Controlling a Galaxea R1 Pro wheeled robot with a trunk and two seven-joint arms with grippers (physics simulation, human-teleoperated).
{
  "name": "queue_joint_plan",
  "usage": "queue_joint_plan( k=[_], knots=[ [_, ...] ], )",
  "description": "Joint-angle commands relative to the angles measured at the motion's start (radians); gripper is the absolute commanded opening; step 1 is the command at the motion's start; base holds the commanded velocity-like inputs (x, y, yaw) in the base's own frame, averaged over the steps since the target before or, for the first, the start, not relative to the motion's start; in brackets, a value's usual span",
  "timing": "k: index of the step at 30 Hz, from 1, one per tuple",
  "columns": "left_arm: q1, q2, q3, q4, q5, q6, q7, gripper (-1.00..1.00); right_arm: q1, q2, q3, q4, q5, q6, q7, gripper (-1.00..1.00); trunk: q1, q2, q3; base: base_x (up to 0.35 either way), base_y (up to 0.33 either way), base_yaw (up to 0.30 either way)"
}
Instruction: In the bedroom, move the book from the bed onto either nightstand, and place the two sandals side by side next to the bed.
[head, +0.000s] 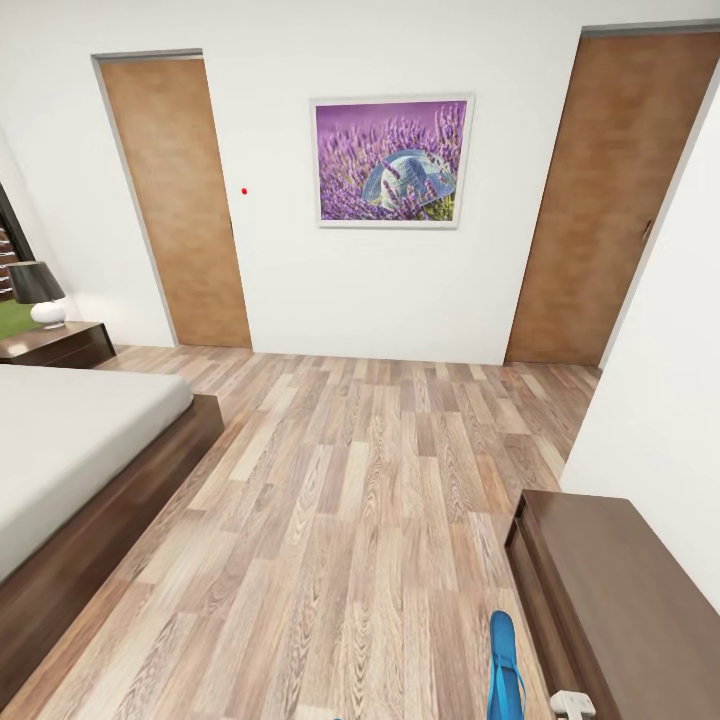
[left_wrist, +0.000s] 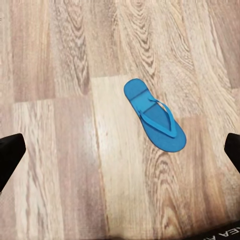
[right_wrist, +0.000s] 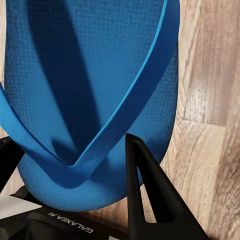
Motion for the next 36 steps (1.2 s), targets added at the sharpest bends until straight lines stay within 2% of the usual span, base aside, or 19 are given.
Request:
queue_joint_plan(
  k=[1,3,4,6,8,10,11,12,13,15,18,19,20,23,29,36],
  knots=[
    [-0.002,0.002,-0.002,-0.008,0.001,-0.003,0.0,1.0,-0.001,0.0,-0.001,0.001,-0.007,0.004,0.004,-1.0,0.0,0.0,-0.001,0.0,0.0,0.0],
    [-0.004,0.003,-0.001,-0.083,0.008,0.023,0.0,1.0,-0.001,-0.001,-0.001,0.0,-0.007,0.004,0.004,-1.0,0.0,0.0,-0.001,0.0,0.0,0.0],
    [-0.004,0.003,-0.001,-0.128,0.012,0.064,0.0,1.0,-0.001,-0.001,-0.001,0.0,-0.007,0.004,0.004,-1.0,0.0,0.0,-0.001,0.0,0.0,0.0],
    [-0.007,0.002,-0.002,-0.207,0.016,0.165,-0.003,1.0,-0.001,-0.001,-0.001,-0.001,-0.007,0.004,0.005,-1.0,0.0,0.0,-0.001,0.0,0.0,0.0],
    [-0.014,-0.001,-0.003,-0.342,0.019,0.333,-0.026,1.0,-0.001,-0.002,-0.001,-0.001,-0.007,0.004,0.005,-1.0,0.0,0.0,-0.001,0.0,0.0,0.0],
    [-0.02,-0.008,-0.004,-0.462,0.02,0.472,-0.081,1.0,-0.001,-0.002,-0.002,-0.001,-0.007,0.004,0.005,-1.0,0.0,0.0,-0.001,0.0,0.0,0.0],
    [-0.024,-0.009,-0.004,-0.508,0.02,0.513,-0.123,1.0,-0.001,-0.002,-0.002,-0.002,-0.008,0.004,0.005,-1.0,0.0,0.0,-0.001,0.0,0.0,0.0],
    [-0.025,-0.009,-0.004,-0.526,0.019,0.528,-0.147,1.0,-0.001,-0.002,-0.002,-0.002,-0.008,0.004,0.005,-1.0,0.0,0.0,-0.001,0.0,0.0,0.0],
    [-0.029,-0.009,-0.004,-0.551,0.018,0.548,-0.202,1.0,-0.001,-0.002,-0.002,-0.002,-0.008,0.004,0.005,-1.0,0.0,0.0,-0.001,0.0,0.0,0.0],
    [-0.034,-0.006,-0.002,-0.571,0.015,0.56,-0.303,1.0,-0.001,-0.002,-0.003,-0.002,-0.011,0.003,0.005,-1.0,0.0,0.0,-0.001,0.0,0.0,0.0],
    [-0.036,0.008,-0.001,-0.54,0.013,0.518,-0.365,1.0,-0.001,-0.002,-0.003,-0.002,-0.015,0.003,0.006,-1.0,0.0,0.0,-0.001,0.0,0.0,0.0],
    [-0.036,0.01,-0.001,-0.532,0.014,0.507,-0.369,1.0,-0.001,-0.002,-0.003,-0.002,-0.015,0.003,0.006,-1.0,0.0,0.0,-0.001,0.0,0.0,0.0],
    [-0.036,0.015,0.003,-0.504,0.014,0.467,-0.379,1.0,-0.001,-0.002,-0.003,-0.002,-0.016,0.003,0.006,-1.0,0.0,0.0,-0.001,0.0,0.0,0.0],
    [-0.037,0.017,0.01,-0.483,0.015,0.446,-0.383,1.0,-0.001,-0.002,-0.003,-0.002,-0.017,0.003,0.007,-1.0,0.0,0.0,-0.001,0.0,0.0,0.0],
    [-0.037,0.016,0.013,-0.473,0.018,0.437,-0.384,1.0,-0.001,-0.002,-0.003,-0.002,-0.017,0.003,0.007,-1.0,0.0,0.0,-0.001,0.0,0.0,0.0],
    [-0.037,0.015,0.014,-0.472,0.018,0.437,-0.384,1.0,-0.001,-0.002,-0.003,-0.002,-0.016,0.003,0.007,-1.0,0.027,-0.049,-0.023,0.0,0.0,0.0]
  ],
)
